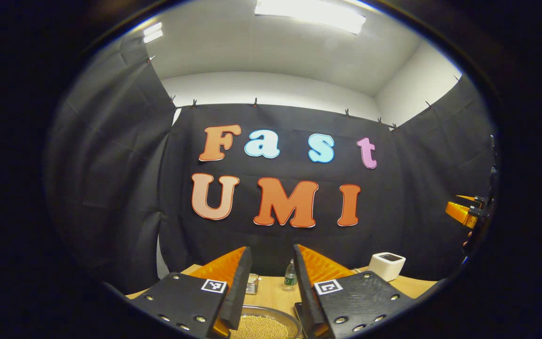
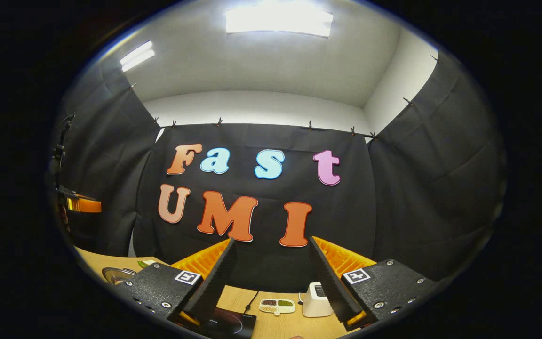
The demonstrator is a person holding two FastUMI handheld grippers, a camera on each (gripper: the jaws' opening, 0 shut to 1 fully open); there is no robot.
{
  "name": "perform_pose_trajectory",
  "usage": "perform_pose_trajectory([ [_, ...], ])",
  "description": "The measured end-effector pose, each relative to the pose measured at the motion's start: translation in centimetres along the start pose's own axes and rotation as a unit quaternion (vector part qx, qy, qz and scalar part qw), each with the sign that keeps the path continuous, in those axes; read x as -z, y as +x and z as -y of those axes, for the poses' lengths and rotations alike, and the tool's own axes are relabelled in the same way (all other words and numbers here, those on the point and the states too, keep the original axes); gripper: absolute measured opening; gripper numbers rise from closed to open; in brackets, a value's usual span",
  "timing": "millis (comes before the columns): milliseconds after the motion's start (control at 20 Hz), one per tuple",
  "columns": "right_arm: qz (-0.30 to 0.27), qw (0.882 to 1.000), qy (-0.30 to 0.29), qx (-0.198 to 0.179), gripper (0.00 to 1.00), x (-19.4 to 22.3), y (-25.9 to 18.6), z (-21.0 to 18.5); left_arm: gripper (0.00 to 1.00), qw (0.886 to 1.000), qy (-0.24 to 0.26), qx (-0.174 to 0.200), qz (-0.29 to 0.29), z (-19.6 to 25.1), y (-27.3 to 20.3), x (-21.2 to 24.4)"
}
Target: First push the handle of the pot to place it horizontally, then grasp the pot with both hands and set it on the induction cooktop.
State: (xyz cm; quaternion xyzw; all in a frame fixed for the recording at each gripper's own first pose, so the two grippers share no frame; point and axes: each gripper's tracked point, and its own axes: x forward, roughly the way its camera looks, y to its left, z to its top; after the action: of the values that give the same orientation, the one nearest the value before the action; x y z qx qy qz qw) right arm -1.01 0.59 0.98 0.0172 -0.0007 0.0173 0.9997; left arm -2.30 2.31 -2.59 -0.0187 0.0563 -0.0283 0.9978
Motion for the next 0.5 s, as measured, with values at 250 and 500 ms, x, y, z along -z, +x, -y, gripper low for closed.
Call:
perform_pose_trajectory([
  [250, -0.007, 1.000, 0.007, -0.007, 0.94, 1.1, -1.6, 0.0, 0.09, 0.999, 0.002, 0.009, -0.053, 0.0, -0.2, 3.8],
  [500, -0.007, 1.000, 0.020, -0.016, 0.94, 2.5, -1.4, -1.1, 0.05, 0.990, 0.023, 0.000, -0.140, 0.3, -1.4, 10.8],
])
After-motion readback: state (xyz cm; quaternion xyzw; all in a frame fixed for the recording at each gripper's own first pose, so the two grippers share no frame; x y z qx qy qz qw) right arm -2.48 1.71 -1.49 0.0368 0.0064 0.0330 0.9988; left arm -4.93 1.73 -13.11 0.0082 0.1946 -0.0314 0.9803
